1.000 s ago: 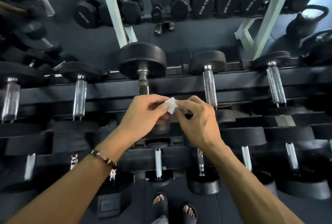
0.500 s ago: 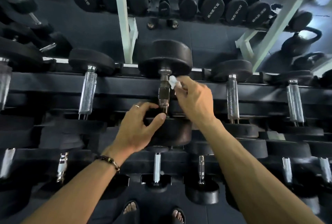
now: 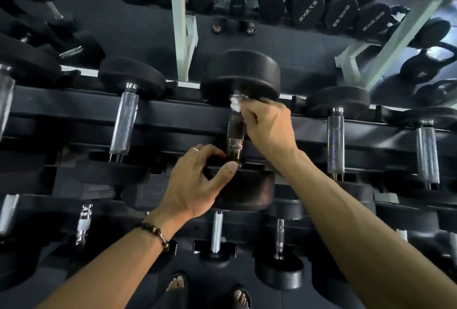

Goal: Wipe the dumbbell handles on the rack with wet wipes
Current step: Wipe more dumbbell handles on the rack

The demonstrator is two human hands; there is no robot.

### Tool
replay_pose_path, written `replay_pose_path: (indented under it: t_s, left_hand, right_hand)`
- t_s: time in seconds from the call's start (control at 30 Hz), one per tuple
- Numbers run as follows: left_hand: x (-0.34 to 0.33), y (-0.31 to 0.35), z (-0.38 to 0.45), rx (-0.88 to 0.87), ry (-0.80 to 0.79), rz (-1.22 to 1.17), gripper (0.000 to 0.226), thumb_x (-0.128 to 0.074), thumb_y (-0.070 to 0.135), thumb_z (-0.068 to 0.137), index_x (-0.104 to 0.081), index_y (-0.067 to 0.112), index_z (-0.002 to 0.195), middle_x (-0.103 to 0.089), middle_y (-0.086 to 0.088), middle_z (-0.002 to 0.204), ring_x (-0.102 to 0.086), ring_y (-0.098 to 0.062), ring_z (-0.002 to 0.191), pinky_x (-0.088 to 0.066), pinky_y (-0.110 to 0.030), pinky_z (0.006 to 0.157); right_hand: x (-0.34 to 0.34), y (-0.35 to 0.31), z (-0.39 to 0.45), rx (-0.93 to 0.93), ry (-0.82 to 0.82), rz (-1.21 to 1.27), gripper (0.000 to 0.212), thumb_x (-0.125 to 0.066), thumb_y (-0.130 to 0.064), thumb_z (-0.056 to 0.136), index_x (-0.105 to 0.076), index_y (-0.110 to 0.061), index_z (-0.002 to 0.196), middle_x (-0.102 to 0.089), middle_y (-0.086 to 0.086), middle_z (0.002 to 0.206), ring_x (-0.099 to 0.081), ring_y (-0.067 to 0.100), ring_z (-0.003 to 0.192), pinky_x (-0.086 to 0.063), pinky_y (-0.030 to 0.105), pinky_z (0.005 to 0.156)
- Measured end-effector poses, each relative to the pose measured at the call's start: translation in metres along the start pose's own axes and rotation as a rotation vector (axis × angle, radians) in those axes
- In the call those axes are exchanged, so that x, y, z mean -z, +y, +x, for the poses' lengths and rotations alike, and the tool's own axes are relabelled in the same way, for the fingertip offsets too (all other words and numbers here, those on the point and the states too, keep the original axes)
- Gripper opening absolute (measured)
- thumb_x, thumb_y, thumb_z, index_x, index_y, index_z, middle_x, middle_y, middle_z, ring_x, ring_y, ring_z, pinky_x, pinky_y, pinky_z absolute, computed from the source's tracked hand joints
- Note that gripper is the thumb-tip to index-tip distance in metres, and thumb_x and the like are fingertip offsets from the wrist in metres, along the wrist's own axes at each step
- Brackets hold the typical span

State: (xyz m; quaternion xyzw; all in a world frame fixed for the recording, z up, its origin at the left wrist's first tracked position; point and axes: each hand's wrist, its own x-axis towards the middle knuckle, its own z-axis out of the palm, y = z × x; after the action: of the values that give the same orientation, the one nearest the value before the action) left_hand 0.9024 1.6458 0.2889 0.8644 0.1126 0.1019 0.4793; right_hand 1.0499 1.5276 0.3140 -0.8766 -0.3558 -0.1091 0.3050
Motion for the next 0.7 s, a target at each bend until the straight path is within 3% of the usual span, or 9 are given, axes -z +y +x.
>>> replay_pose_path:
  t_s: [0.07, 0.2, 0.27, 0.4, 0.47, 0.6, 0.7]
  left_hand:
    - [0.000, -0.002, 0.001, -0.005, 0.003, 0.009, 0.058, -0.035, 0.082, 0.080, -0.061, 0.031, 0.091, -0.062, 0.016, 0.086, -0.060, -0.005, 0.086, -0.050, -0.034, 0.076]
    - [-0.001, -0.002, -0.001, 0.000, 0.004, -0.012, 0.055, -0.038, 0.078, 0.082, -0.062, 0.031, 0.093, -0.063, 0.016, 0.087, -0.061, -0.006, 0.087, -0.051, -0.037, 0.078]
    - [-0.002, -0.003, 0.000, -0.003, 0.016, -0.024, 0.049, -0.042, 0.072, 0.083, -0.063, 0.029, 0.091, -0.063, 0.015, 0.085, -0.061, -0.007, 0.086, -0.051, -0.038, 0.077]
    - [-0.002, -0.005, -0.002, 0.004, 0.035, -0.029, 0.053, -0.041, 0.072, 0.083, -0.063, 0.024, 0.090, -0.063, 0.013, 0.082, -0.061, -0.009, 0.083, -0.051, -0.039, 0.076]
    - [-0.002, -0.005, -0.002, 0.000, 0.033, -0.026, 0.053, -0.041, 0.074, 0.083, -0.062, 0.025, 0.088, -0.062, 0.014, 0.080, -0.060, -0.007, 0.081, -0.050, -0.035, 0.074]
    - [-0.002, -0.003, 0.000, -0.014, 0.034, 0.002, 0.047, -0.037, 0.077, 0.084, -0.059, 0.035, 0.084, -0.060, 0.017, 0.079, -0.059, -0.006, 0.081, -0.044, -0.028, 0.072]
    - [-0.003, -0.003, -0.002, -0.009, 0.049, -0.019, 0.040, -0.041, 0.072, 0.084, -0.058, 0.037, 0.081, -0.060, 0.016, 0.077, -0.059, -0.008, 0.080, -0.045, -0.029, 0.072]
  right_hand:
    - [-0.002, 0.004, -0.002, 0.000, -0.026, -0.006, 0.014, -0.060, -0.006, 0.091, -0.070, -0.010, 0.082, -0.058, 0.005, 0.069, -0.055, 0.028, 0.052, -0.050, 0.039, 0.048]
    - [0.030, 0.013, -0.029, 0.435, -0.425, -0.089, 0.022, -0.062, 0.003, 0.082, -0.071, -0.008, 0.099, -0.054, 0.005, 0.074, -0.051, 0.023, 0.057, -0.045, 0.034, 0.046]
    - [0.032, 0.016, -0.017, 0.586, -0.473, -0.178, 0.028, -0.051, -0.001, 0.084, -0.071, -0.008, 0.101, -0.060, 0.006, 0.079, -0.058, 0.024, 0.064, -0.048, 0.033, 0.050]
    - [0.017, 0.018, 0.016, 0.401, -0.323, -0.131, 0.026, -0.057, -0.001, 0.089, -0.071, -0.012, 0.108, -0.065, 0.009, 0.086, -0.063, 0.030, 0.071, -0.055, 0.041, 0.062]
    - [0.022, 0.018, 0.014, 0.407, -0.414, -0.040, 0.023, -0.059, 0.000, 0.090, -0.073, -0.012, 0.103, -0.062, 0.008, 0.082, -0.060, 0.025, 0.070, -0.052, 0.040, 0.061]
    - [0.040, 0.007, -0.001, 0.452, -0.875, 0.002, 0.034, -0.058, -0.009, 0.094, -0.070, -0.026, 0.122, -0.059, 0.001, 0.086, -0.056, 0.016, 0.075, -0.048, 0.031, 0.064]
    - [0.032, 0.011, 0.002, 0.484, -0.738, 0.011, 0.022, -0.059, -0.009, 0.092, -0.075, -0.018, 0.104, -0.057, 0.001, 0.078, -0.055, 0.019, 0.067, -0.050, 0.037, 0.059]
